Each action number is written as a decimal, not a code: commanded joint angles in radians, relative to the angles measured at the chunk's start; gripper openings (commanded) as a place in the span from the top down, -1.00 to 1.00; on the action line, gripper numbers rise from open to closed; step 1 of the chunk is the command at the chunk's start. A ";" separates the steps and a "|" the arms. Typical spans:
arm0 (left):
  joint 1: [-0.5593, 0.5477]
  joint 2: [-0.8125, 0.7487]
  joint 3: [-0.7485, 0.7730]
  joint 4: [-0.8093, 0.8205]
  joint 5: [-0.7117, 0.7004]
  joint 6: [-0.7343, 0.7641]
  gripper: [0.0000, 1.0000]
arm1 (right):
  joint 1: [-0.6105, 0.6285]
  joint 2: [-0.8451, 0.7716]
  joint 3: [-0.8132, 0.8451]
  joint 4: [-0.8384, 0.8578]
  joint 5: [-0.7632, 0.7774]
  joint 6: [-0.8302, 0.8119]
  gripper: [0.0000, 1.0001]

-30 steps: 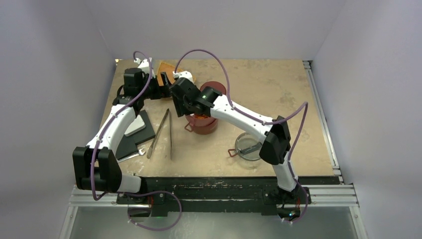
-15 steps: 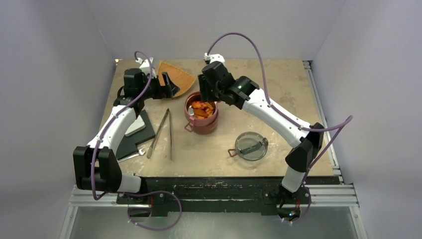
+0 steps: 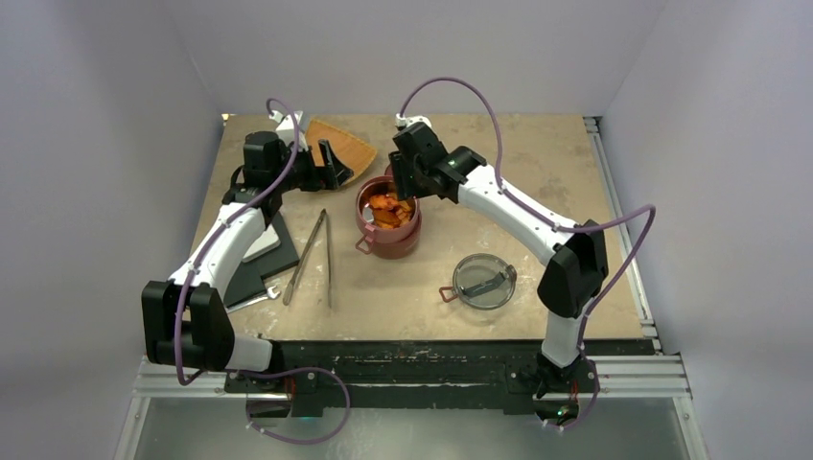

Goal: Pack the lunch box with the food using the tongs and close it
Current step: Place the packing box into the packing box.

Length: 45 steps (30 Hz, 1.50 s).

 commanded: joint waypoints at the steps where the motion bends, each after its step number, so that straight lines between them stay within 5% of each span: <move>1: -0.003 -0.013 0.001 0.033 0.019 0.011 -0.71 | -0.020 0.022 -0.011 0.047 -0.027 -0.028 -0.13; 10: -0.003 -0.012 0.005 0.027 0.014 0.010 -0.71 | -0.022 0.070 -0.030 0.032 0.024 -0.033 0.03; 23: -0.003 -0.015 0.007 0.020 0.008 0.009 -0.70 | -0.022 0.064 0.012 -0.043 0.044 -0.001 0.75; 45: -0.002 -0.020 0.007 0.019 0.007 0.006 -0.70 | -0.015 0.066 0.005 -0.072 0.065 0.056 0.80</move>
